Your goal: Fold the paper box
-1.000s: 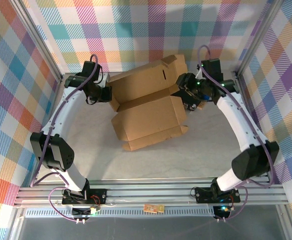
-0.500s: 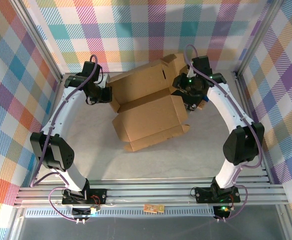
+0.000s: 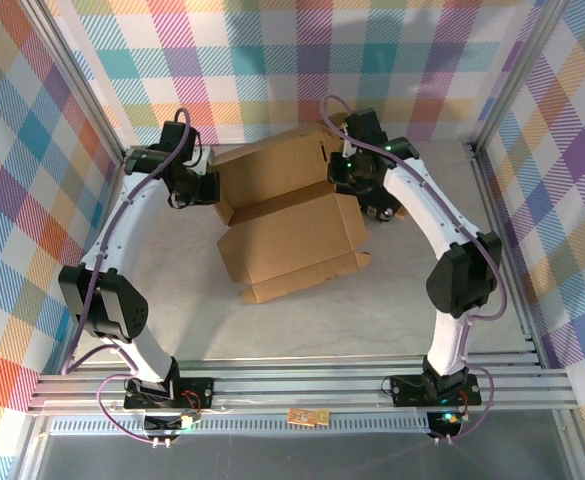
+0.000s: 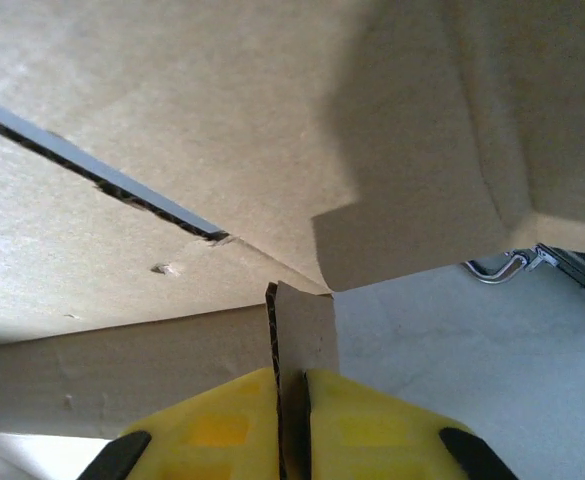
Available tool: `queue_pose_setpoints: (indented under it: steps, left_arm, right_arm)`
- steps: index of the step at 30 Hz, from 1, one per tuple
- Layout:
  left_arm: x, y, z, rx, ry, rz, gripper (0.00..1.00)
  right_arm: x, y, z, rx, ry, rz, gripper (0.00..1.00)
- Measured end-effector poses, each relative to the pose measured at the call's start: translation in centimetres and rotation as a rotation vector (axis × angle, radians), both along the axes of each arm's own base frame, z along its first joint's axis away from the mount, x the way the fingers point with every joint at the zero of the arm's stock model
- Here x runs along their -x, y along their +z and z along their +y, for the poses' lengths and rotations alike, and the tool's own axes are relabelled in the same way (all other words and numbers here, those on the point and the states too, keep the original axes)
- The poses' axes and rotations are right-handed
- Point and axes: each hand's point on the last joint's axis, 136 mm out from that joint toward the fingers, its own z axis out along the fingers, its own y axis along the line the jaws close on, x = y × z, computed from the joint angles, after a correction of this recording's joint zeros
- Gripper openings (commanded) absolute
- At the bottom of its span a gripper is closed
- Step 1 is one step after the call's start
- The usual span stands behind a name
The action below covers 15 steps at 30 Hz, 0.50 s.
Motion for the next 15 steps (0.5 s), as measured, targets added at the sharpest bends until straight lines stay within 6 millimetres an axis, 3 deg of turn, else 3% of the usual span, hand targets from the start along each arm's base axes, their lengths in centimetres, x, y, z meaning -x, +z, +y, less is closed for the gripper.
queue_pose_setpoints:
  steps: [2,10,13,15]
  left_arm:
    - [0.0,0.0,0.0,0.0,0.0,0.0,0.0]
    - [0.0,0.0,0.1,0.01,0.005,0.003,0.0]
    - [0.0,0.1,-0.2,0.033,0.002,0.005,0.0]
    - [0.1,0.2,-0.5,0.053,-0.005,0.01,0.0]
  right_arm:
    - [-0.1,-0.1,0.3,0.045,0.015,-0.007,0.13]
    - [1.2,-0.1,3.1,0.218,0.149,-0.072,0.44]
    - [1.9,1.8,3.4,0.189,0.207,-0.111,0.57]
    - [2.0,4.6,2.7,0.136,0.221,-0.158,0.62]
